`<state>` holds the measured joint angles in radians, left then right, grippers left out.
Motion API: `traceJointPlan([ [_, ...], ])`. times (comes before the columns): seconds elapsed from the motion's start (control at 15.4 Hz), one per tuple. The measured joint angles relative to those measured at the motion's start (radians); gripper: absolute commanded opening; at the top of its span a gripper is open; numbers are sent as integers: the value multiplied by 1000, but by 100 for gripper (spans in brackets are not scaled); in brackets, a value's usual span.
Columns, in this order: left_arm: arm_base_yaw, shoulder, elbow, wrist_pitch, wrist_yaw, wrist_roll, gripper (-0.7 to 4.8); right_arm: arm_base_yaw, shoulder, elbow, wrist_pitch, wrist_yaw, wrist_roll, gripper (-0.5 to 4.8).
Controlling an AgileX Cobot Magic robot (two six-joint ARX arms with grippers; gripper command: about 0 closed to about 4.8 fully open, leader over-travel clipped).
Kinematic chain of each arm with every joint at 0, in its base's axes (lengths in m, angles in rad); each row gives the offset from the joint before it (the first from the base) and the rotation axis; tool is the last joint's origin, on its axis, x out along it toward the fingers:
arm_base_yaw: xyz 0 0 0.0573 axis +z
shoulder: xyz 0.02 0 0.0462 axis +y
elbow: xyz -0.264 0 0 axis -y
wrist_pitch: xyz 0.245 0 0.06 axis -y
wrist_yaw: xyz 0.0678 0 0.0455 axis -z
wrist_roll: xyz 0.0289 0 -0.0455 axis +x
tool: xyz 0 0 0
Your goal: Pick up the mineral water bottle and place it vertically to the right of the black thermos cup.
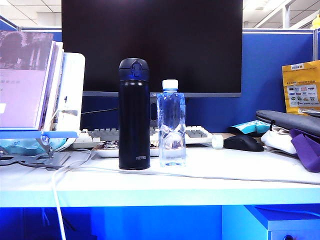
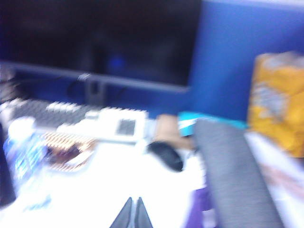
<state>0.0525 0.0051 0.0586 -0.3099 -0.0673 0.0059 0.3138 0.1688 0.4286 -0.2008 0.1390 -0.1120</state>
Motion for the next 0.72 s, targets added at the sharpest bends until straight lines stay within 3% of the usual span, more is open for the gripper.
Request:
traceJointPlan([
  [0.2, 0, 0, 0, 0, 0, 0, -5, -57, -85, -222, 21, -79, 4, -1],
  [0.72, 0, 0, 0, 0, 0, 0, -5, -206, -86, -387, 27, -97, 84, -1],
])
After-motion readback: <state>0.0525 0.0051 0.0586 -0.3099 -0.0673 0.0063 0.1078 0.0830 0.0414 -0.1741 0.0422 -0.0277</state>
